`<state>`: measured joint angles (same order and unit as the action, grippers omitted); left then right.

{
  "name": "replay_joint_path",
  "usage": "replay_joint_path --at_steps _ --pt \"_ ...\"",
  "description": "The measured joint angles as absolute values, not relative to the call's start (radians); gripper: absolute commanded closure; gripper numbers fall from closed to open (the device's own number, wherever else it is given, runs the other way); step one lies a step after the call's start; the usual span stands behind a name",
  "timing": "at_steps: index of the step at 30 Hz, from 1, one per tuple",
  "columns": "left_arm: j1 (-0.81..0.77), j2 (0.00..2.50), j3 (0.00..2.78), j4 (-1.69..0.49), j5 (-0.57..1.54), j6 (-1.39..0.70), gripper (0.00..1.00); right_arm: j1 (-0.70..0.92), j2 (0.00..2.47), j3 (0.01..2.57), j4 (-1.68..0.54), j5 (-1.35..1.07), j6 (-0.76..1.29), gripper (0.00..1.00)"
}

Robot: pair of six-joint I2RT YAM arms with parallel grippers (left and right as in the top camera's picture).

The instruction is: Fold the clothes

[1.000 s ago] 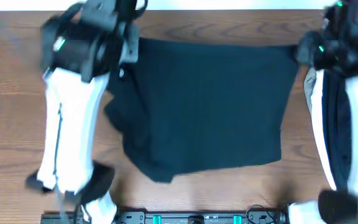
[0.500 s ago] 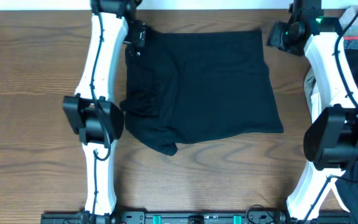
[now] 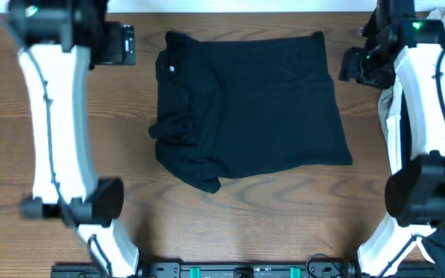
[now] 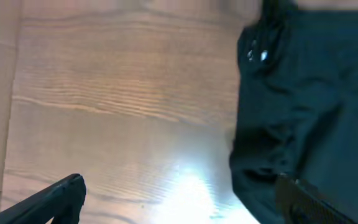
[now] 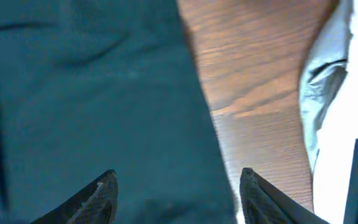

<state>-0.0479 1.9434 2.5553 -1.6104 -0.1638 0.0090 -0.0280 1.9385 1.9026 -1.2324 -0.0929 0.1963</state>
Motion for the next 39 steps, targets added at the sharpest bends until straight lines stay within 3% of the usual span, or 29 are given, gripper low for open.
replay_joint_path --at_steps 9,16,26,33,39 --pt "-0.049 1.59 2.493 -1.611 -0.137 -0.029 0.08 -0.025 1.608 1.903 -1.295 -0.166 0.165 0.3" --pt "-0.049 1.375 2.165 -1.607 -0.109 -0.059 0.08 0.018 1.439 1.854 -1.32 -0.173 0.174 0.28" --pt "-0.049 1.597 1.522 -1.216 0.115 -0.036 0.07 0.07 1.523 1.424 -1.104 -0.184 0.276 0.26" --pt "-0.049 1.812 1.437 -1.033 0.178 0.004 0.09 0.07 1.536 1.252 -0.911 -0.184 0.305 0.25" --pt "-0.049 1.931 1.436 -0.925 0.21 0.033 0.41 0.071 1.536 1.108 -0.735 -0.184 0.348 0.23"
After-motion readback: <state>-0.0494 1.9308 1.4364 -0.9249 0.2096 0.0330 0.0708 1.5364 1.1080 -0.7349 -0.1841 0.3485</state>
